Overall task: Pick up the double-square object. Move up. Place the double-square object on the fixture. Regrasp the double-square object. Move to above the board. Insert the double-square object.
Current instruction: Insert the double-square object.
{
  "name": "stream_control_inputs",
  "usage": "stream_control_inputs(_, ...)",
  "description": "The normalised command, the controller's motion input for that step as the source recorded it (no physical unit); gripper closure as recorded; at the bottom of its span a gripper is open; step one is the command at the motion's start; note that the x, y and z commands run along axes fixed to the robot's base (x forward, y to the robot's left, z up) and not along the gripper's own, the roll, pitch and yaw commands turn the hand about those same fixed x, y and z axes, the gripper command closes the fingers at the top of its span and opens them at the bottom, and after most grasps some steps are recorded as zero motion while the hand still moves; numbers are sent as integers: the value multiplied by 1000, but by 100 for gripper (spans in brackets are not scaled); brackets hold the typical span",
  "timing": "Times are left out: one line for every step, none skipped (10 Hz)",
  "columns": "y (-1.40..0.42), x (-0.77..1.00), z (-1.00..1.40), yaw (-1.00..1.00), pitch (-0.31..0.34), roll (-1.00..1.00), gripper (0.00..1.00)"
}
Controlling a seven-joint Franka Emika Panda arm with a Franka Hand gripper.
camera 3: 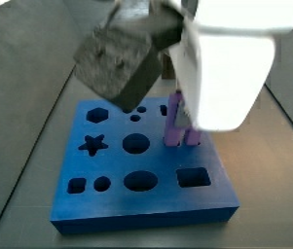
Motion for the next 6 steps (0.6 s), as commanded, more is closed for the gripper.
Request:
stream_control_inputs(0, 0, -471, -54, -6, -9, 100)
stream_control_inputs(0, 0, -574, 0, -94, 0, 100)
stream_control_inputs(0, 0, -503, 0, -83, 0, 100)
stream_control_inputs(0, 0, -23, 0, -14, -123, 100)
stream_control_inputs(0, 0, 0, 0, 0, 9, 100)
stream_control_inputs(0, 0, 0, 0, 0, 0, 100)
